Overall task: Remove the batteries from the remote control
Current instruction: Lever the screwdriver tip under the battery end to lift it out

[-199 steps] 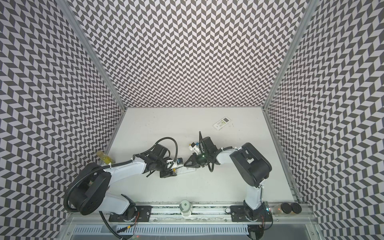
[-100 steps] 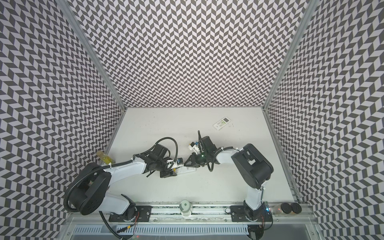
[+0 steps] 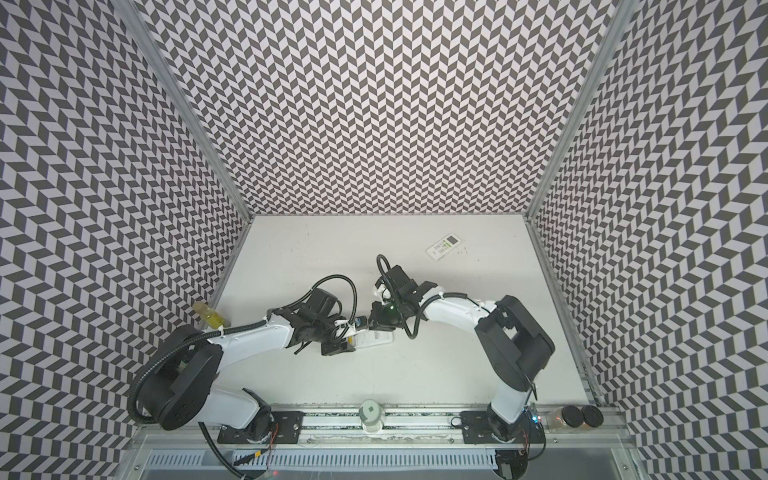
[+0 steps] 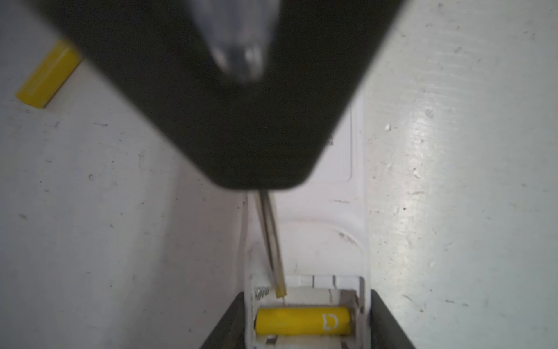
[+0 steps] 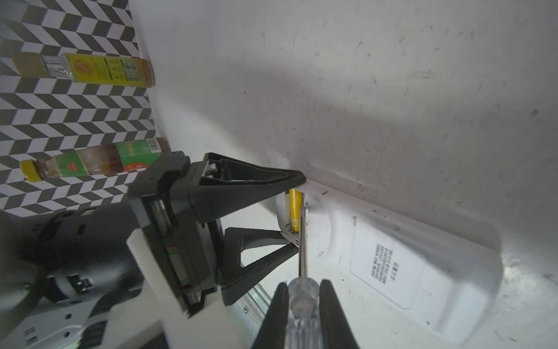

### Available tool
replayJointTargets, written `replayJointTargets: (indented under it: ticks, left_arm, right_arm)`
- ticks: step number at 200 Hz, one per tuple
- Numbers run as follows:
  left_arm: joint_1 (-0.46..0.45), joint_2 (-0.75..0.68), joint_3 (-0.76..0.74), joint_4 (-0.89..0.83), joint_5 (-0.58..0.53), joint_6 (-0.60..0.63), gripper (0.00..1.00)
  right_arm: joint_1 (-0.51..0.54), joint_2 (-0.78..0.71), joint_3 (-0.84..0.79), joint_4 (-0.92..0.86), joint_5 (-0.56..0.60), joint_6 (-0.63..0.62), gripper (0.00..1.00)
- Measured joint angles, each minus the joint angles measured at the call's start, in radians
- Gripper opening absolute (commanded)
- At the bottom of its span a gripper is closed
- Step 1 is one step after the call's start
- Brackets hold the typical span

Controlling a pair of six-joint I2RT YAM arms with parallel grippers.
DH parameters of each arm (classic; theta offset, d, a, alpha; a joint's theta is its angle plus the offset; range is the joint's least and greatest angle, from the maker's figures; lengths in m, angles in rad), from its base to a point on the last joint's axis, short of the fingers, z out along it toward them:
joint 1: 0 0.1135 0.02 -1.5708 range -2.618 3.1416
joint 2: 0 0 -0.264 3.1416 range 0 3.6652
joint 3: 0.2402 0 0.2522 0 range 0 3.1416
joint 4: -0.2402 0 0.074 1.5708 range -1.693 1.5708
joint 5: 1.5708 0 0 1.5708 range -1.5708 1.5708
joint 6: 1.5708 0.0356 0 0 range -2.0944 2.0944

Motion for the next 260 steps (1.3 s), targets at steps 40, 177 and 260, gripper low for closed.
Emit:
replayJointTargets:
  ticks: [40, 177, 260]
  left_arm:
    - [-0.009, 0.006, 0.000, 0.014, 0.003, -0.007, 0.29]
    - [-0.016, 0.010, 0.006, 0.004, -0.006, -0.033, 0.28]
    - [-0.023, 0.011, 0.008, 0.005, -0.014, -0.037, 0.35]
  right_arm:
    - [0.018, 0.012, 0.015, -0.045, 0.014, 0.015, 0.00]
    - [-0.032, 0.085, -0.006, 0.042, -0.137, 0.033, 0.00]
    - [-0.101, 0.111, -0.161, 0.336, -0.317, 0.021, 0.00]
